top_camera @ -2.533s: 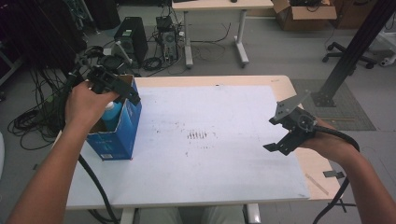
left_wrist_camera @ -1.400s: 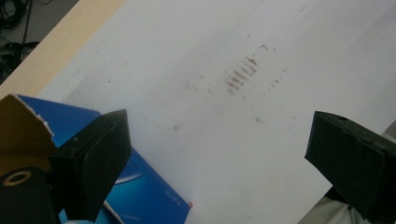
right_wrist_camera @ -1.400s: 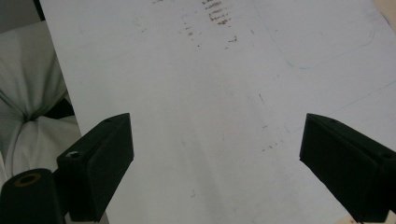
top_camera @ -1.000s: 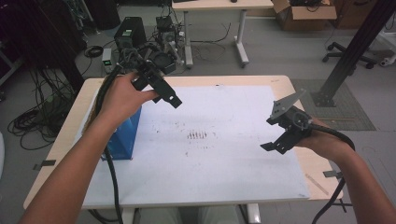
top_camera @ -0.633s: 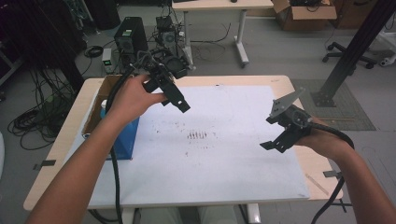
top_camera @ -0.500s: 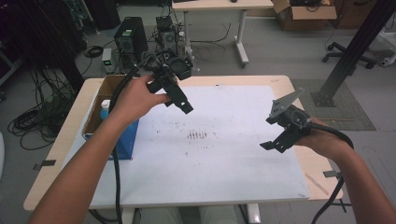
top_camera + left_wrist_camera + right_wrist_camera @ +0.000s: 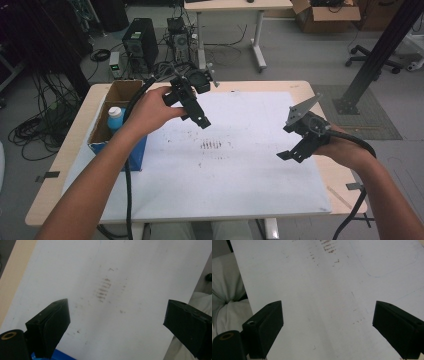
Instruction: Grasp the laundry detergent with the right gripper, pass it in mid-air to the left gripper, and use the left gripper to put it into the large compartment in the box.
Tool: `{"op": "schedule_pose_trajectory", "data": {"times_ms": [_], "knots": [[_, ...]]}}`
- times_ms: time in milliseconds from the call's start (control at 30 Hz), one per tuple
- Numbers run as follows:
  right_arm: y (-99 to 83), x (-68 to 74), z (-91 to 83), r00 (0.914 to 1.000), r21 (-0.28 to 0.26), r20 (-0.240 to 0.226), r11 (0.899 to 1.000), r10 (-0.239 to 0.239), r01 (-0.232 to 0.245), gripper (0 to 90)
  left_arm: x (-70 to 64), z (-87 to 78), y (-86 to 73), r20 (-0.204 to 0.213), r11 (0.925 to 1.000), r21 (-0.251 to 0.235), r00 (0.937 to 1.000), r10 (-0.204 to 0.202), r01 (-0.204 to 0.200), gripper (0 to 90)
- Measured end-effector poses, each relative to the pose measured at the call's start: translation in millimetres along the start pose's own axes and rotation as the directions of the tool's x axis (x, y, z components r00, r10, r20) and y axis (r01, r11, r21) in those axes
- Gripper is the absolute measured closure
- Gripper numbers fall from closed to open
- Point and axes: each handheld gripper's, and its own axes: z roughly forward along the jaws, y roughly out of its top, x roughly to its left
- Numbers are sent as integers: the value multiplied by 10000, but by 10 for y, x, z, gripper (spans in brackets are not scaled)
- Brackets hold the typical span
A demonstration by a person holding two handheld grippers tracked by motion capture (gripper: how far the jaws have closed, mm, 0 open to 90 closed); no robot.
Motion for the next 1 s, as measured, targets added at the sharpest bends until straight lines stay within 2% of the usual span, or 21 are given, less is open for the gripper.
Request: {"op": "schedule_pose_trajectory", "data": {"times_ms": [367, 500, 667, 1000], "knots": [[-4, 29, -4, 10000, 2, 5, 10000, -10, 10, 94, -83, 28, 60, 76, 9995, -96, 9995, 291, -291, 70], [-29, 23, -7, 10000, 12, 24, 10000, 67, -67, 94, -68, 58, 64, 116, 9998, -113, 9998, 165, -164, 70], [-29, 9, 0, 10000, 22, 11, 10000, 92, -92, 94, -58, 96, 66, 136, 9998, -85, 9997, 201, -200, 71], [9, 16, 39, 10000, 59, -69, 10000, 10, -9, 94, -51, 85, 53, 110, 9998, -101, 9998, 163, -162, 71]]}}
